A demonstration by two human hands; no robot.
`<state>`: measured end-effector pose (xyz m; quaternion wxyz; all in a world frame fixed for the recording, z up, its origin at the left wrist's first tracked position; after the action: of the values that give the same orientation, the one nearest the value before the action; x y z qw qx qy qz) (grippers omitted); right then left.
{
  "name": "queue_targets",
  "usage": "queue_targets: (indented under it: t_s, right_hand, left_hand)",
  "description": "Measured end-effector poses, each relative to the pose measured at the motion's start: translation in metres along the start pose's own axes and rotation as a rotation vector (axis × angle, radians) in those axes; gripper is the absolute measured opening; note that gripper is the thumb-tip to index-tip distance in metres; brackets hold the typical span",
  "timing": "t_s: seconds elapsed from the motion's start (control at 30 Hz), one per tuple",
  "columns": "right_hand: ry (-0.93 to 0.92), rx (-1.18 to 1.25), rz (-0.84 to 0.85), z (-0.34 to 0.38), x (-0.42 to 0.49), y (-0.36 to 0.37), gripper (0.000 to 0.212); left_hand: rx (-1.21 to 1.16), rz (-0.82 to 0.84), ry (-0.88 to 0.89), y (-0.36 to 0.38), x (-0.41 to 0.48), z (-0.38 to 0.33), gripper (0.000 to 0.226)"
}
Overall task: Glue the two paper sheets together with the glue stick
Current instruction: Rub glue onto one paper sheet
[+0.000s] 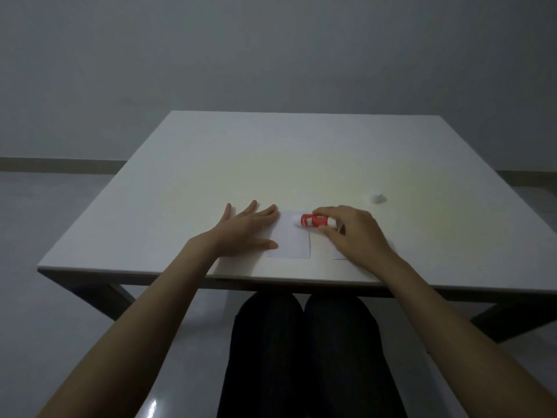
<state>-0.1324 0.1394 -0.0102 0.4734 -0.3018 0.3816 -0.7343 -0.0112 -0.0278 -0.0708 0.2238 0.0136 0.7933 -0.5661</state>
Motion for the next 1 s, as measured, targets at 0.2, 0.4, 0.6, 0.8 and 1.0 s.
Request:
queue_targets:
  t_s: [0.2, 0.4, 0.6, 0.8, 1.0]
  right_hand:
    - [-0.05, 0.063, 0.176, -0.008, -0.015, -0.007, 0.029]
    - [-0.048, 0.056, 0.198, -0.008, -0.022, -0.012, 0.03]
    - [0.003, 0.042, 0.157, -0.018, -0.013, -0.036, 0.027]
    - [-0.101, 0.139, 0.213, 0.022, 0.01, 0.01, 0.029]
    - [0.151, 0.14, 0.049, -0.015, 0.021, -0.006, 0.027]
  left_hand:
    - [0.002, 0.044, -0.002, 0.0, 0.0, 0.001, 0.079]
    - [0.022, 0.059, -0.001, 0.0, 0.001, 0.002, 0.086]
    - [-0.023, 0.056, 0.018, 0.004, 0.0, 0.004, 0.087]
    - [-0.023, 0.074, 0.014, 0.004, -0.002, 0.001, 0.09]
    - [-0.026, 0.084, 0.01, 0.002, -0.005, -0.002, 0.087]
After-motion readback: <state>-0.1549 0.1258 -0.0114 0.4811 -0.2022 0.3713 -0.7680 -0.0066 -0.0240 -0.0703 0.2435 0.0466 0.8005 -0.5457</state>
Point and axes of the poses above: each hand's wrist, its own x-axis towards the middle knuckle, its own y-axis out of the palm, z = x × y, the point moved 6 cm from there along x, towards the middle knuckle, and after that the axes turned 12 degrees about z, right-handed, at the moved point
